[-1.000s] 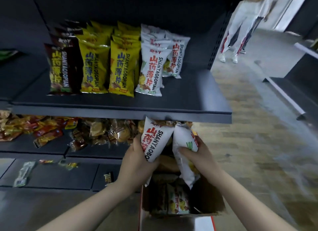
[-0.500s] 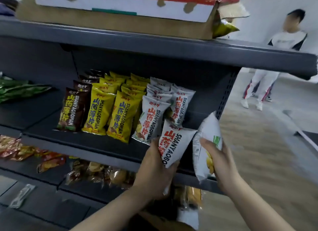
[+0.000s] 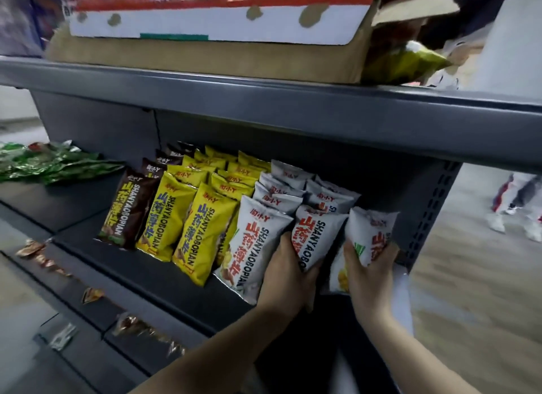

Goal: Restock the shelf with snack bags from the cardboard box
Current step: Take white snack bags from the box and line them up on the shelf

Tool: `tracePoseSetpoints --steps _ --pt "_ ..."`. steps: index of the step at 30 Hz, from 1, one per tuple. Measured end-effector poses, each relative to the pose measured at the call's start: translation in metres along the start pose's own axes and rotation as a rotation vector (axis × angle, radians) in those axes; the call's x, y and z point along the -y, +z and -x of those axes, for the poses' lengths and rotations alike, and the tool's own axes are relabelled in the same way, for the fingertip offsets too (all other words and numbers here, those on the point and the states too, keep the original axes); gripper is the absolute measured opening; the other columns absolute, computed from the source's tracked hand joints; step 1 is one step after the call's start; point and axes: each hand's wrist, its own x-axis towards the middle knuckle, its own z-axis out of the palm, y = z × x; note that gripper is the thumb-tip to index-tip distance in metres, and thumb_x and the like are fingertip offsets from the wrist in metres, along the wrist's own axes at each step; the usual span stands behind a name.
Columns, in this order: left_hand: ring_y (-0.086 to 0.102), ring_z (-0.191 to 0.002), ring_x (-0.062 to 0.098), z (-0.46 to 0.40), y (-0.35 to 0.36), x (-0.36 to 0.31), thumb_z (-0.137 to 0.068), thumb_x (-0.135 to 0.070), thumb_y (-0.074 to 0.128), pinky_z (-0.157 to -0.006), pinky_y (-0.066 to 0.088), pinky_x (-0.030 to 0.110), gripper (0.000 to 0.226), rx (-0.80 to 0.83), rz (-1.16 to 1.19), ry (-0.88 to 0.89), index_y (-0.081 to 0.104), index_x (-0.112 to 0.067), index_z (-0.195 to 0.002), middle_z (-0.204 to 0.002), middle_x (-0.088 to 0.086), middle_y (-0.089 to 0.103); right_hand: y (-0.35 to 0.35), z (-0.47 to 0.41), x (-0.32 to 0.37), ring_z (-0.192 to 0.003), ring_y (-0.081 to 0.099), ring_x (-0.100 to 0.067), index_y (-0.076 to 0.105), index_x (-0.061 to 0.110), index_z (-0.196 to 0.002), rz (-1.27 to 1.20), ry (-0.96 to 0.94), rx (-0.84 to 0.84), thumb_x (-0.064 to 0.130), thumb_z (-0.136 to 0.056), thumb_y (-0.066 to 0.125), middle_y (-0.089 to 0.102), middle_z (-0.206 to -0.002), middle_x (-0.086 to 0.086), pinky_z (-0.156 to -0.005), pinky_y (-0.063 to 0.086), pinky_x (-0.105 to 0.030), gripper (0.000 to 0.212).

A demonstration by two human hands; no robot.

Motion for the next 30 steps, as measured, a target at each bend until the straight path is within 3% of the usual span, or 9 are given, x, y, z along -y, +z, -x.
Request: tracePoseSetpoints --steps 4,8,12,14,19,22,24,27,30 --pt "0.049 -0.122 0.016 -0.015 0.017 -0.006 -0.083 -0.042 0.063 -0.094 0.038 0.023 0.054 -0.055 0.014 -0.027 0.038 -0.018 -0.126 -0.129 0.001 0.054 0.013 -0.009 -0.014 -0.103 0.058 -0.026 0.033 0.008 -0.125 -0.002 0.017 -0.032 0.021 -0.089 0.061 0.052 -0.106 -0.005 -0.075 0.039 -0.028 0.047" --pt "0.046 -0.125 0.024 -0.032 0.034 -0.005 -0.088 -0.049 0.052 -0.096 0.044 0.034 0.069 -0.035 -0.111 0.004 0.023 -0.017 -0.142 -0.136 0.005 0.047 0.011 -0.012 -0.015 -0.105 0.042 -0.003 0.022 0.013 -0.145 -0.057 0.028 -0.017 0.023 -0.094 0.055 0.042 -0.118 0.003 -0.081 0.035 -0.012 0.062" --pt "0.042 -0.128 0.031 -0.033 0.042 -0.002 -0.086 -0.062 0.032 -0.095 0.044 0.040 0.083 -0.009 -0.278 -0.052 0.009 -0.012 -0.147 -0.141 0.011 0.039 0.012 -0.014 -0.016 -0.117 0.053 -0.028 0.024 0.013 -0.143 -0.042 0.062 -0.005 0.028 -0.093 0.056 0.053 -0.125 -0.010 -0.079 0.035 -0.023 0.062" --pt "0.042 -0.129 0.033 -0.027 0.043 0.003 -0.084 -0.061 0.035 -0.095 0.044 0.042 0.086 -0.008 -0.335 -0.085 0.009 -0.010 -0.148 -0.141 0.014 0.038 0.013 -0.015 -0.021 -0.113 0.056 -0.032 0.026 0.017 -0.141 -0.026 0.081 -0.004 0.031 -0.092 0.057 0.056 -0.127 -0.013 -0.078 0.037 -0.027 0.060" --pt "0.037 -0.133 0.033 -0.021 0.042 0.011 -0.080 -0.066 0.041 -0.100 0.041 0.043 0.099 0.110 -0.405 -0.142 -0.003 -0.008 -0.148 -0.146 0.014 0.027 0.012 -0.014 -0.023 -0.092 0.052 -0.014 0.027 0.024 -0.139 -0.049 0.077 0.014 0.030 -0.092 0.057 0.052 -0.108 0.005 -0.078 0.040 -0.026 0.056" --pt "0.026 -0.138 0.032 -0.023 0.036 0.007 -0.081 -0.057 0.056 -0.106 0.033 0.041 0.108 0.176 -0.398 -0.120 -0.016 -0.011 -0.147 -0.151 0.012 0.015 0.010 -0.013 -0.018 -0.074 0.054 -0.005 0.029 0.021 -0.138 -0.076 0.089 -0.005 0.026 -0.093 0.056 0.052 -0.100 0.005 -0.062 0.041 -0.024 0.052" --pt "0.024 -0.139 0.031 -0.021 0.033 0.003 -0.082 -0.051 0.059 -0.108 0.030 0.040 0.107 0.181 -0.375 -0.099 -0.017 -0.011 -0.147 -0.151 0.013 0.015 0.010 -0.014 -0.017 -0.081 0.055 -0.011 0.028 0.019 -0.139 -0.087 0.103 -0.048 0.027 -0.094 0.055 0.051 -0.104 0.004 -0.063 0.041 -0.022 0.054" --pt "0.028 -0.135 0.034 -0.018 0.033 -0.002 -0.086 -0.035 0.055 -0.109 0.029 0.037 0.096 0.102 -0.399 -0.087 -0.014 -0.006 -0.147 -0.146 0.020 0.022 0.011 -0.017 -0.017 -0.100 0.051 -0.012 0.025 0.017 -0.145 -0.139 0.135 -0.104 0.027 -0.094 0.055 0.047 -0.113 0.004 -0.069 0.038 -0.008 0.060" --pt "0.033 -0.132 0.036 -0.021 0.040 -0.007 -0.091 -0.025 0.050 -0.109 0.029 0.035 0.086 0.031 -0.481 -0.161 -0.010 0.001 -0.146 -0.143 0.024 0.027 0.011 -0.016 -0.020 -0.113 0.054 -0.016 0.026 0.018 -0.145 -0.128 0.140 -0.110 0.029 -0.093 0.056 0.053 -0.128 -0.004 -0.082 0.039 -0.018 0.061"
